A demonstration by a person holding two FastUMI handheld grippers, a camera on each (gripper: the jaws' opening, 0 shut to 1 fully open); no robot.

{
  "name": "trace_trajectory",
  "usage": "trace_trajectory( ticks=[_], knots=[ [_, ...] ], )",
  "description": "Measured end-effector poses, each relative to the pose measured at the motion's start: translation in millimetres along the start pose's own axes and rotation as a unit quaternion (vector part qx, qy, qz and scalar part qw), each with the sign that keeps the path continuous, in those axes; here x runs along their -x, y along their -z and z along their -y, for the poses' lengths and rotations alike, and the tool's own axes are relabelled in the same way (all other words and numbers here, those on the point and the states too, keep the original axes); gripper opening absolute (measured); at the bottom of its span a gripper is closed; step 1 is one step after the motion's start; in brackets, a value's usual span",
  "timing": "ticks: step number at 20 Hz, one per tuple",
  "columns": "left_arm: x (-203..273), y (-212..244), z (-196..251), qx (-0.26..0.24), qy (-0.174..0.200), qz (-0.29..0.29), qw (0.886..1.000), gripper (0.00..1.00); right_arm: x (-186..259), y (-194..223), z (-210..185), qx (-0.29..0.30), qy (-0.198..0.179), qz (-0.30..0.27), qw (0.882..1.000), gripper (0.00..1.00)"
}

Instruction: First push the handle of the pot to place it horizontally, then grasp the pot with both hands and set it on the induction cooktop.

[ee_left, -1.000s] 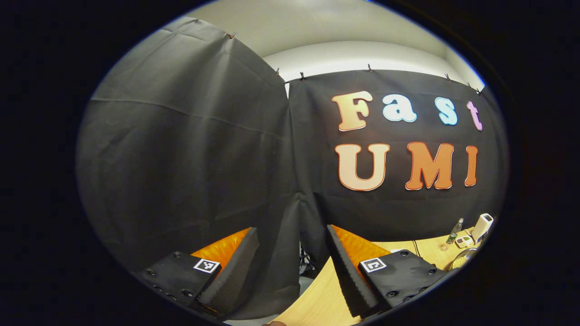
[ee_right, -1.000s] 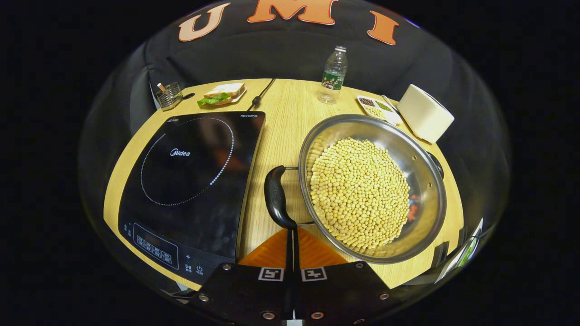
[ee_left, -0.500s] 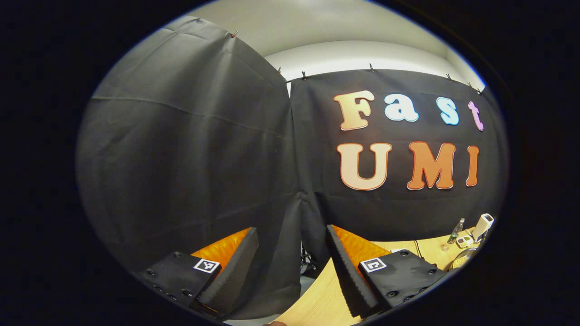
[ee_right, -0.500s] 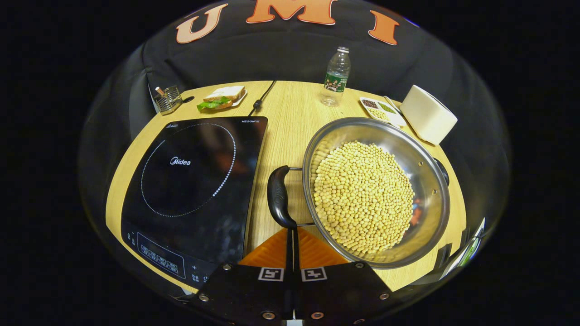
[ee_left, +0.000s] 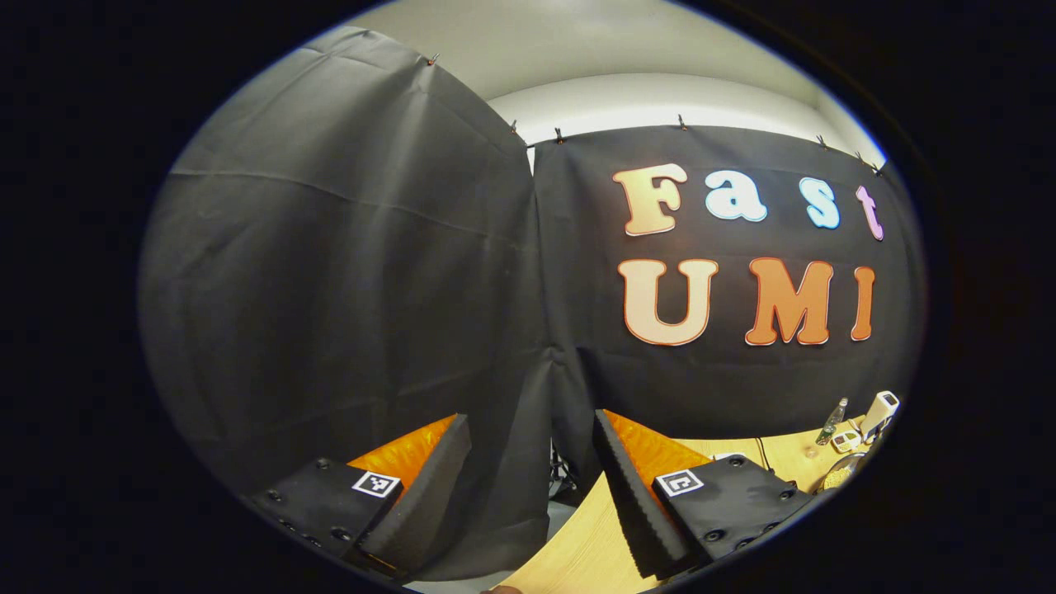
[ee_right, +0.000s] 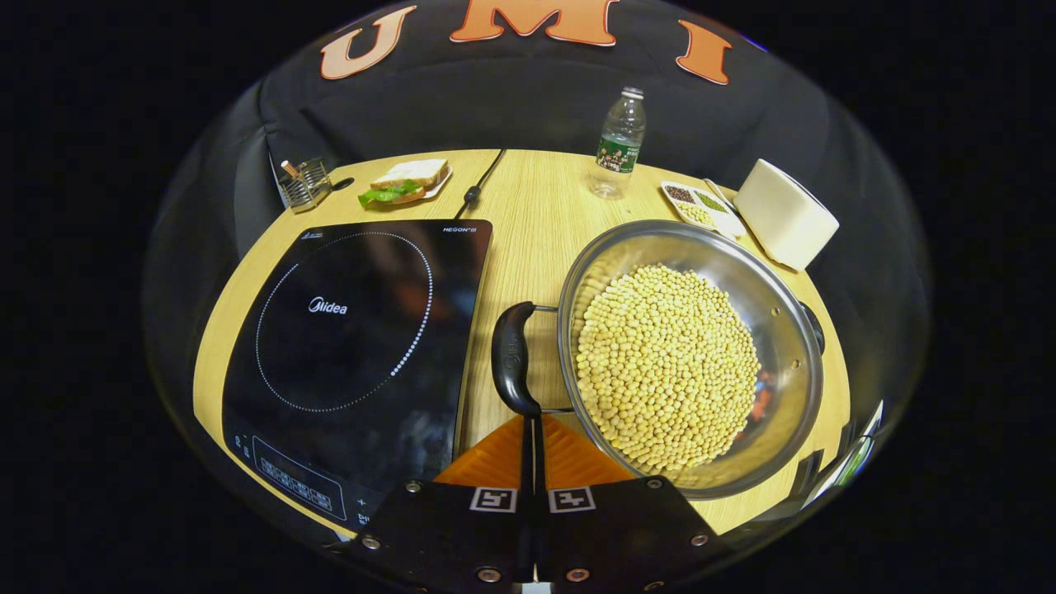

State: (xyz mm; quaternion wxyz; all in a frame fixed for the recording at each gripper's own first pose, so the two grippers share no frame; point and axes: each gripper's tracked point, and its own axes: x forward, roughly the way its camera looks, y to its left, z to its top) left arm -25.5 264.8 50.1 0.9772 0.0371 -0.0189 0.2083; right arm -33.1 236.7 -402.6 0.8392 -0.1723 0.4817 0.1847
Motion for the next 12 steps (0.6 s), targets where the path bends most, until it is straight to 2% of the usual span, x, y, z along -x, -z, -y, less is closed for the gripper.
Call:
trace_trajectory(
  ticks=[8, 12],
  knots=[
    [-3.5, 5.5, 1.1, -0.005, 0.005, -0.006, 1.0, 0.97, -6.7, -10.5, -3.4, -0.002, -0.001, 0.007, 1.0, 0.0],
    [-2.8, 2.7, 12.4, -0.008, 0.02, -0.005, 1.0, 0.97, -8.0, -12.8, -3.9, 0.0, -0.001, 0.012, 1.0, 0.0]
  ],
)
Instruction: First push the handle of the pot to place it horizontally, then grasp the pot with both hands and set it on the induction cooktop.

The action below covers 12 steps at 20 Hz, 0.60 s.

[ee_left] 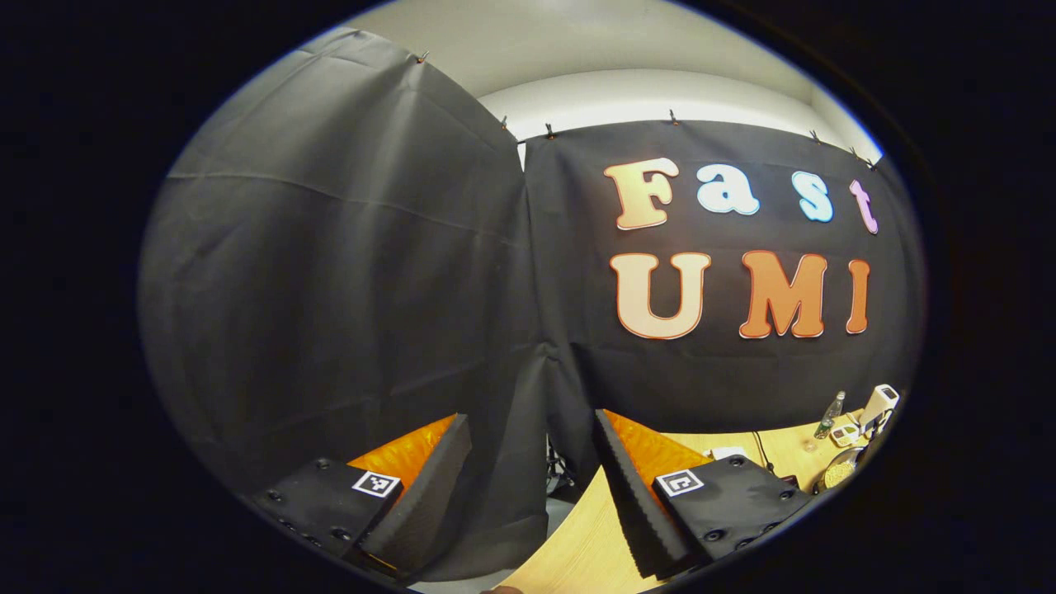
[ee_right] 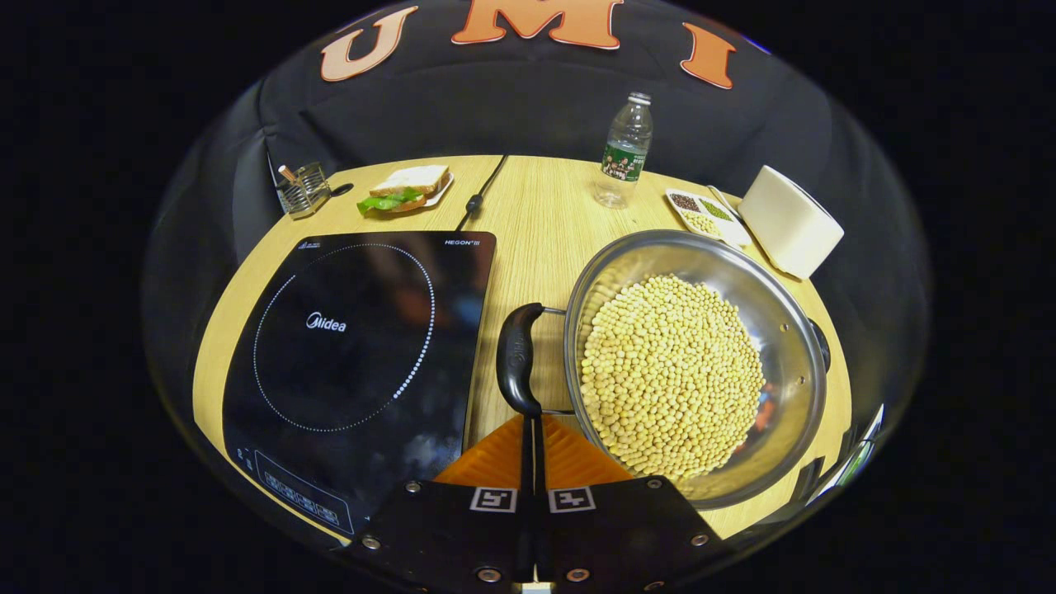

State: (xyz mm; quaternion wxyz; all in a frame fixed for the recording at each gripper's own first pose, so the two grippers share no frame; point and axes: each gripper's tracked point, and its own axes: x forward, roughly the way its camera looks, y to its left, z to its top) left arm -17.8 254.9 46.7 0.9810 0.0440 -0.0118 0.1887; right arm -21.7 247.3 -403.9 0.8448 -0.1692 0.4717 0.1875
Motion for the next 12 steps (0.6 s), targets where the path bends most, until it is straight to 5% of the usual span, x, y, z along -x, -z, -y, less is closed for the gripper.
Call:
trace_trajectory(
  ticks=[8, 12],
  knots=[
    [-9.5, 11.2, 80.2, -0.001, 0.077, -0.01, 0.997, 0.97, 28.5, 3.9, 5.1, -0.031, -0.021, 0.026, 0.999, 0.0],
    [-13.2, 23.4, 153.6, 0.022, 0.134, -0.028, 0.99, 0.97, 56.6, 3.0, 46.5, -0.075, -0.021, 0.051, 0.996, 0.0]
  ],
)
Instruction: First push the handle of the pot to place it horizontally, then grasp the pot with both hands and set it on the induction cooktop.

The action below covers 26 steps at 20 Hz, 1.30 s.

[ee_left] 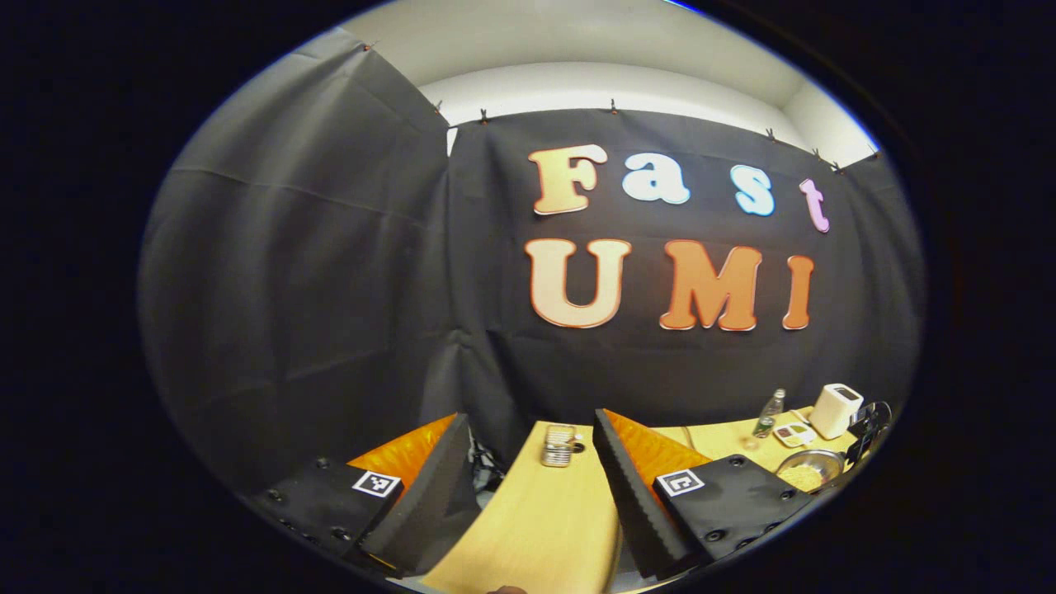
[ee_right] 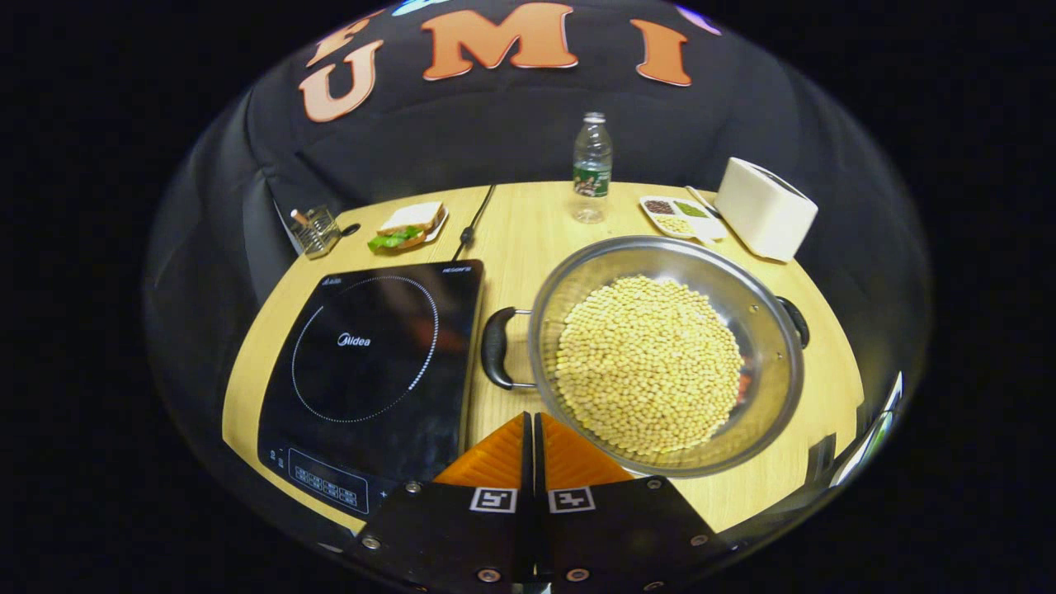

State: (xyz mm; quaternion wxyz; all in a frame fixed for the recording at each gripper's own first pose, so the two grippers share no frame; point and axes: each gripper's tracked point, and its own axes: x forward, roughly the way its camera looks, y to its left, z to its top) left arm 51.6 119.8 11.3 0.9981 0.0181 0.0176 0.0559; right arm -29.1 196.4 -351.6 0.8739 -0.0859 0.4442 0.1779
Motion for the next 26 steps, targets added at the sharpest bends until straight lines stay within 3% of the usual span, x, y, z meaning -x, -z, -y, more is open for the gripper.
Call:
trace_trajectory(
  ticks=[8, 14, 17, 23, 26],
  knots=[
    [-20.4, 43.2, 170.0, 0.032, 0.097, -0.044, 0.994, 0.97, 23.4, -41.8, 127.4, -0.049, 0.052, 0.067, 0.995, 0.02],
    [-15.0, 110.6, 302.2, 0.036, 0.164, -0.115, 0.979, 0.98, 12.2, -54.5, 194.5, -0.053, 0.067, 0.075, 0.993, 0.41],
    [-8.0, 145.9, 354.3, 0.043, 0.189, -0.156, 0.969, 0.98, 1.5, -54.9, 220.0, -0.054, 0.068, 0.069, 0.994, 0.69],
    [-16.0, 233.0, 421.3, -0.023, 0.21, -0.204, 0.956, 0.98, -28.3, -56.7, 246.2, -0.056, 0.056, 0.057, 0.995, 0.94],
    [-19.6, 285.4, 435.3, -0.041, 0.202, -0.255, 0.945, 0.99, -46.4, -52.9, 249.8, -0.041, 0.052, 0.041, 0.997, 0.94]
  ],
)
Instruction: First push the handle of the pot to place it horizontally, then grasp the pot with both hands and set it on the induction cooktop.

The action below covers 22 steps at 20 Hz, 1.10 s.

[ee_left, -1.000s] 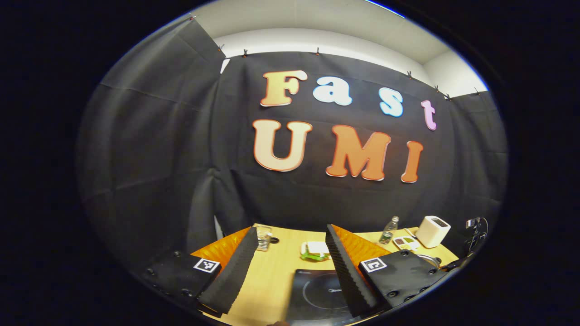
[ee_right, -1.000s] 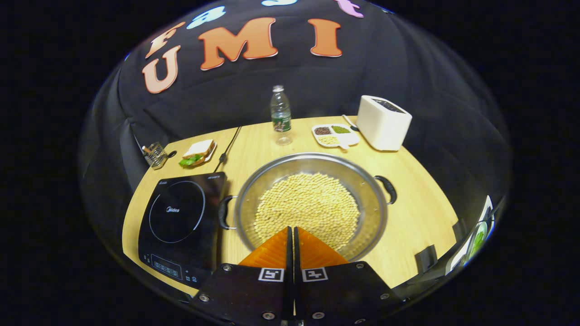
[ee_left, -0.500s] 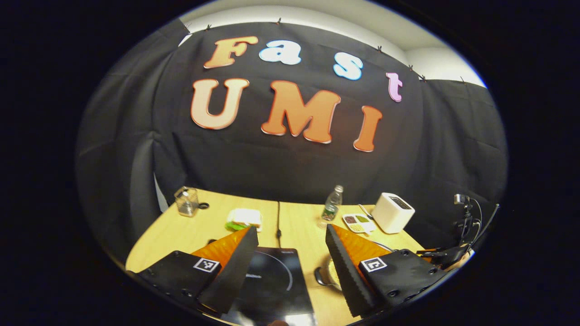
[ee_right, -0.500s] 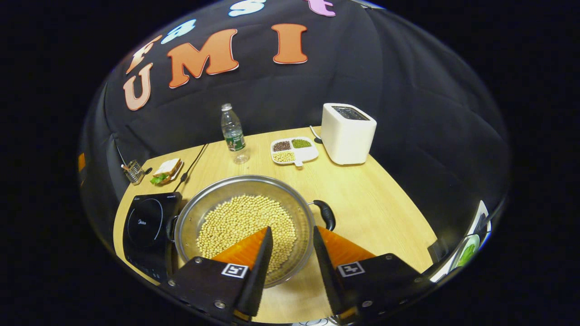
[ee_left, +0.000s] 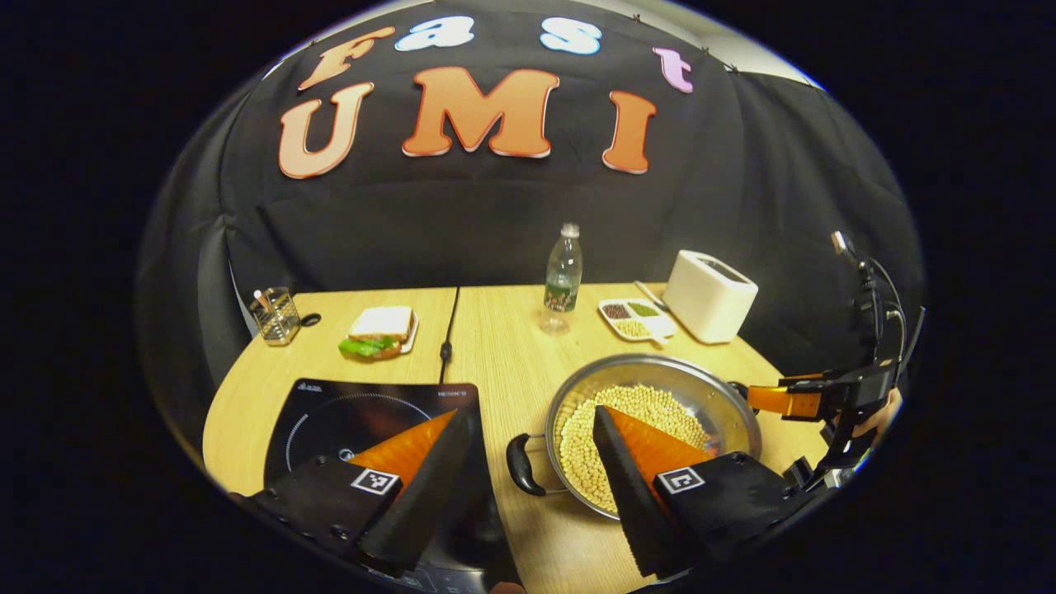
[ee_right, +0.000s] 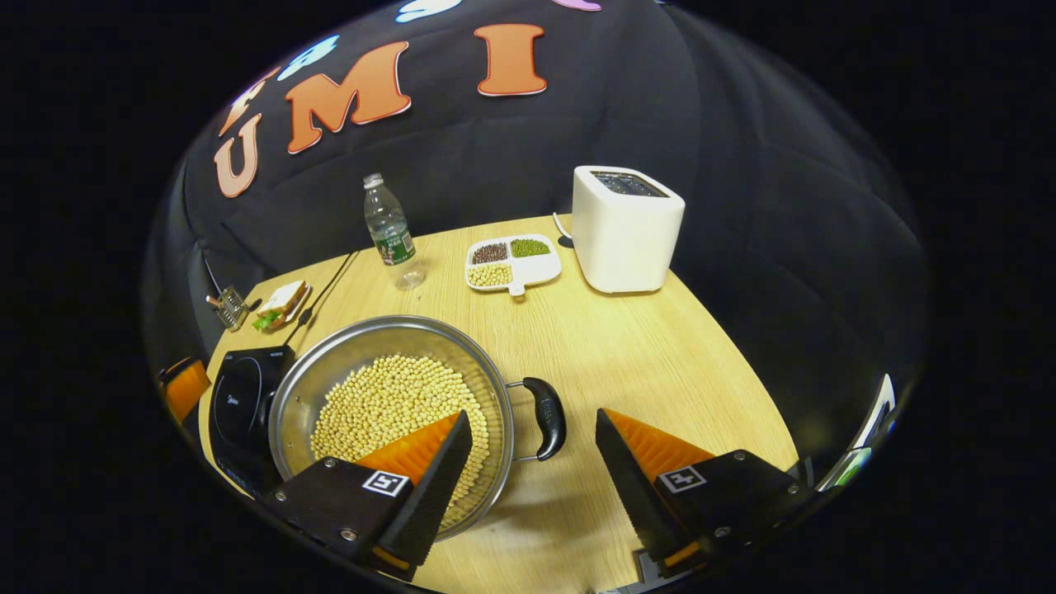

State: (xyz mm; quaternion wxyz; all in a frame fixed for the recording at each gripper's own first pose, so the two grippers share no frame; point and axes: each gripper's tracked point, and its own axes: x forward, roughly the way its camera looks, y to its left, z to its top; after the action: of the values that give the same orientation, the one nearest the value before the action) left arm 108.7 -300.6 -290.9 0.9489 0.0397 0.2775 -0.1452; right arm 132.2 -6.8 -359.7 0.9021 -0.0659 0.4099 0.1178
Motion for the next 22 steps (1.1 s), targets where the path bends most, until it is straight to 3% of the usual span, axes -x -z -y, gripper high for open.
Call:
trace_trajectory(
  ticks=[3, 4, 6, 11, 14, 16, 17, 18, 20, 22],
  knots=[
    [-24.0, 31.8, 9.3, 0.026, 0.004, -0.056, 0.998, 0.99, -15.2, 2.2, -1.7, 0.008, -0.006, -0.009, 1.0, 0.95],
    [-30.6, 38.6, 8.7, 0.031, 0.003, -0.066, 0.997, 0.99, -19.0, 2.5, -2.1, 0.008, -0.009, -0.012, 1.0, 0.9],
    [-37.1, 47.5, 4.5, 0.029, -0.011, -0.087, 0.996, 0.98, -26.2, 3.9, -3.3, 0.006, -0.014, -0.019, 1.0, 0.95],
    [-66.0, 60.9, -6.0, 0.019, -0.028, -0.121, 0.992, 0.99, -43.9, 11.6, -7.6, -0.007, -0.029, -0.044, 0.999, 0.94],
    [-70.3, 79.2, 3.0, 0.015, -0.02, -0.153, 0.988, 0.91, -49.9, 19.7, -10.8, -0.015, -0.035, -0.059, 0.997, 0.92],
    [-79.1, 73.7, -2.1, 0.006, -0.027, -0.144, 0.989, 0.73, -50.1, 23.3, -5.0, -0.004, -0.025, -0.061, 0.998, 0.79],
    [-73.8, 82.3, 0.9, 0.012, -0.025, -0.16, 0.987, 0.72, -53.7, 26.0, -6.0, -0.007, -0.028, -0.061, 0.998, 0.63],
    [-75.4, 80.2, -1.2, 0.019, -0.028, -0.163, 0.986, 0.72, -47.9, 22.9, -5.8, -0.011, -0.032, -0.065, 0.997, 0.65],
    [-72.3, 83.6, 1.5, 0.045, -0.036, -0.192, 0.98, 0.61, -45.5, 23.9, -8.2, -0.022, -0.035, -0.072, 0.997, 0.58],
    [-74.2, 80.7, 5.1, 0.037, -0.025, -0.192, 0.98, 0.6, -43.0, 20.6, -7.8, -0.025, -0.032, -0.074, 0.996, 0.54]
  ],
)
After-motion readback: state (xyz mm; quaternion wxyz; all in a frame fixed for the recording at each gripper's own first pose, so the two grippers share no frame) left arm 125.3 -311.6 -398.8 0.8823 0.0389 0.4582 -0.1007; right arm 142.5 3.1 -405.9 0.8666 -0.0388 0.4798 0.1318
